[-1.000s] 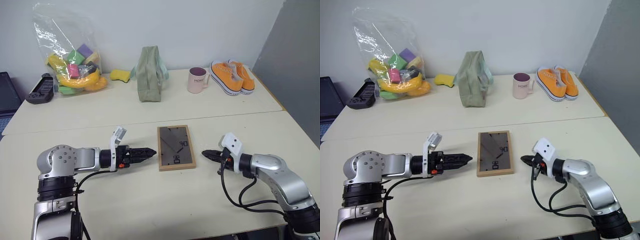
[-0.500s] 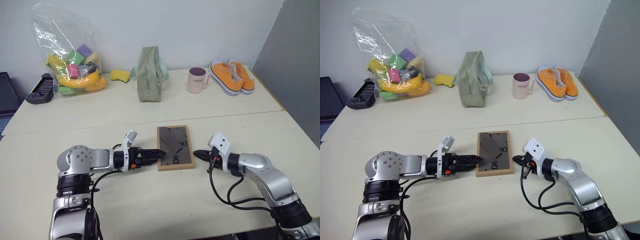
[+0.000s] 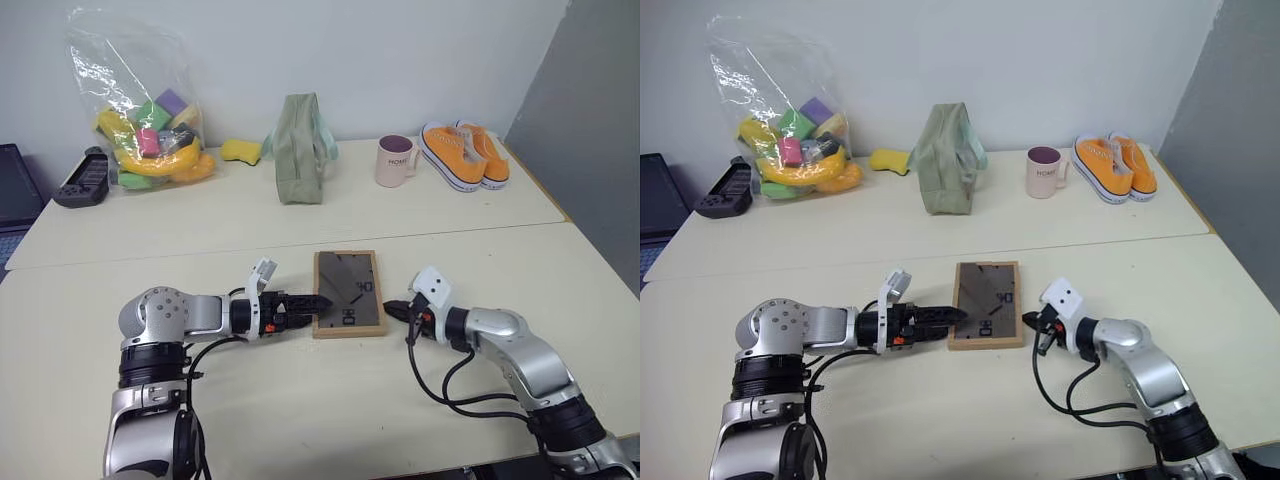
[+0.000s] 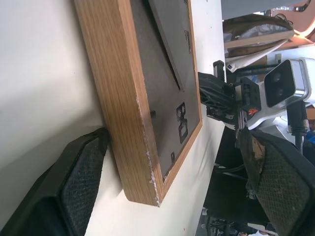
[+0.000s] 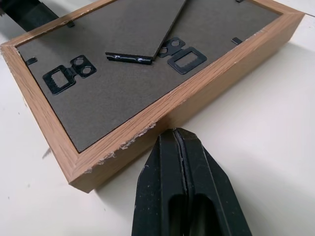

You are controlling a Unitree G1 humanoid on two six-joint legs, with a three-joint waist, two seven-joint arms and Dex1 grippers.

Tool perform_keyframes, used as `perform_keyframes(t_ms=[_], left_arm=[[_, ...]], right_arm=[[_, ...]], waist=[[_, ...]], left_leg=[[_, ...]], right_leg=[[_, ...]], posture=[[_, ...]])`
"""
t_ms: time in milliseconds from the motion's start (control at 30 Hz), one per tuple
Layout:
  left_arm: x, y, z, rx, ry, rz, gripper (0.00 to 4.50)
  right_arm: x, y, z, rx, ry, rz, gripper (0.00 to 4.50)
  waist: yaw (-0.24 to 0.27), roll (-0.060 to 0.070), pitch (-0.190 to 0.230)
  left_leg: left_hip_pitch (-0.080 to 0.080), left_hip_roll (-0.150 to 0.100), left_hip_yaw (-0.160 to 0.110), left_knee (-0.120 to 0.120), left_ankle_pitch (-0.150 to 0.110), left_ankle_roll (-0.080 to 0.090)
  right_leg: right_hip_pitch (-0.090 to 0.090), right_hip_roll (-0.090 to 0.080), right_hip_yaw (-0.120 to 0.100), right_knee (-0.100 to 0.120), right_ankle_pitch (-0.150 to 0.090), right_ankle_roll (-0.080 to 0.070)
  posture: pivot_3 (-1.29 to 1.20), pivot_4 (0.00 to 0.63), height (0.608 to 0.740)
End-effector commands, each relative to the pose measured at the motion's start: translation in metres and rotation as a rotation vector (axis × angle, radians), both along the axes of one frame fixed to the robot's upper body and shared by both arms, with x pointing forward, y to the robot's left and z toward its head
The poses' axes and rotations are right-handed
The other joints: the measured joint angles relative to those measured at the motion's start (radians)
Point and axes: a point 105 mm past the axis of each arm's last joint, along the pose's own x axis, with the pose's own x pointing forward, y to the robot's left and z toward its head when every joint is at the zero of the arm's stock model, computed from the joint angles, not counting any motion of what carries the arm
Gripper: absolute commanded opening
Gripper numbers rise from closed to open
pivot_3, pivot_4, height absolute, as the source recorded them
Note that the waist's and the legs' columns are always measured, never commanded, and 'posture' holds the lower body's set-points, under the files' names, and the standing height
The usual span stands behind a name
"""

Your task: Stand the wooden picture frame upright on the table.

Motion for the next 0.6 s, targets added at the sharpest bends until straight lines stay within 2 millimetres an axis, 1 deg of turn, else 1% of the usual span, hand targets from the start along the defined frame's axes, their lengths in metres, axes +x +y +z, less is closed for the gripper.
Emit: perform_keyframes(t_ms=[33, 167, 333, 467, 600], left_arm=[[0.000, 0.001, -0.007, 0.031, 0.025, 0.009, 4.43], [0.001, 0.002, -0.005, 0.036, 0.018, 0.012, 4.43], [0.006, 0.005, -0.003, 0.032, 0.015, 0.034, 4.43], [0.012, 0.010, 0.000, 0.004, 0.029, 0.066, 4.43], [0.016, 0.013, 0.000, 0.004, 0.044, 0.076, 4.43]], right_arm=[[0.001, 0.018, 0.020, 0.051, -0.052, 0.034, 0.00], [0.000, 0.023, 0.021, 0.058, -0.050, 0.037, 0.00], [-0.002, 0.021, 0.019, 0.053, -0.043, 0.036, 0.00], [-0.004, 0.015, 0.015, 0.041, -0.035, 0.030, 0.00], [-0.005, 0.004, 0.011, 0.013, -0.032, 0.017, 0.00]], waist=[[0.001, 0.000, 0.000], [0.002, 0.000, 0.000], [0.002, 0.000, 0.000], [0.002, 0.000, 0.000], [0.001, 0.000, 0.000]], left_leg=[[0.000, 0.000, 0.000, 0.000, 0.000, 0.000], [0.000, 0.000, 0.000, 0.000, 0.000, 0.000], [0.000, 0.000, -0.001, 0.000, 0.000, 0.000], [0.000, 0.000, -0.001, 0.000, 0.000, 0.000], [0.000, 0.000, 0.000, 0.000, 0.000, 0.000]], right_leg=[[0.000, 0.000, 0.000, 0.000, 0.000, 0.000], [0.000, 0.000, 0.000, 0.000, 0.000, 0.000], [0.000, 0.000, 0.000, 0.000, 0.000, 0.000], [0.000, 0.000, 0.000, 0.000, 0.000, 0.000], [0.000, 0.000, 0.000, 0.000, 0.000, 0.000]], posture=[[0.00, 0.150, 0.740], [0.00, 0.150, 0.740], [0.00, 0.150, 0.740], [0.00, 0.150, 0.740], [0.00, 0.150, 0.740]])
